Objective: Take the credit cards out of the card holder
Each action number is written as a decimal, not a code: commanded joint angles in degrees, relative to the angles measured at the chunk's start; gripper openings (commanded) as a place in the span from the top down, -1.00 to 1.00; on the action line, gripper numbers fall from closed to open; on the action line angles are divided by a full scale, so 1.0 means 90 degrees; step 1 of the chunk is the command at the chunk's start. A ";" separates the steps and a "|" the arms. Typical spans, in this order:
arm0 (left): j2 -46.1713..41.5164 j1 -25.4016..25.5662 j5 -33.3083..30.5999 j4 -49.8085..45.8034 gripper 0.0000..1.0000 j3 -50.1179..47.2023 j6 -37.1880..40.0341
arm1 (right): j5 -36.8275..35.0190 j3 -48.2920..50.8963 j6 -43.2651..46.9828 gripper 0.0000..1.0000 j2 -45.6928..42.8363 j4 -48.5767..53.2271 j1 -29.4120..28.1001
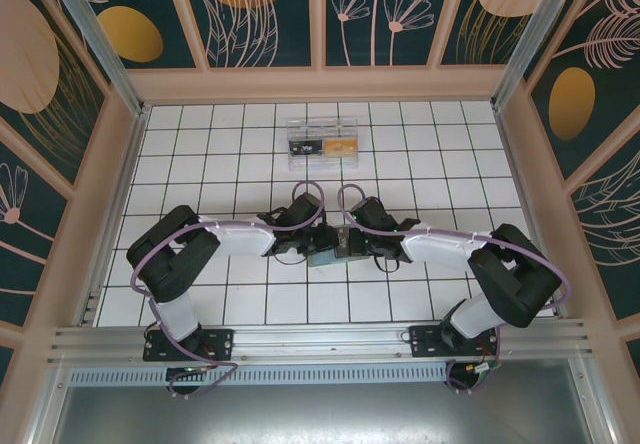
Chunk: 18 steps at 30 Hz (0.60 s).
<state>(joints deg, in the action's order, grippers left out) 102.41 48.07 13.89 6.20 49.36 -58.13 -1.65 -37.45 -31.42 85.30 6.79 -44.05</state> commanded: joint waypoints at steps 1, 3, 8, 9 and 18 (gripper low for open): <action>0.0304 0.0041 -0.0021 -0.0246 0.49 0.0028 0.0112 | 0.0057 0.0170 -0.0027 1.00 0.0135 0.0194 -0.0056; 0.0311 0.0066 0.0207 0.0122 0.49 -0.0055 0.0035 | 0.0061 0.0167 -0.0034 1.00 0.0160 0.0174 -0.0066; 0.0238 0.0068 0.0394 0.0538 0.51 -0.0193 -0.0086 | 0.0056 0.0187 -0.0044 1.00 0.0160 0.0166 -0.0067; 0.0209 0.0052 0.0406 0.0598 0.53 -0.0222 -0.0113 | 0.0056 0.0187 -0.0046 1.00 0.0146 0.0169 -0.0066; -0.0054 0.0058 0.0240 0.0519 0.85 -0.0305 -0.0131 | 0.0056 0.0221 -0.0062 1.00 0.0148 0.0170 -0.0065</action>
<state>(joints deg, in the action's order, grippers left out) 102.83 48.27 16.03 11.73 47.55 -59.66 -1.65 -37.32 -31.62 85.30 6.48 -44.05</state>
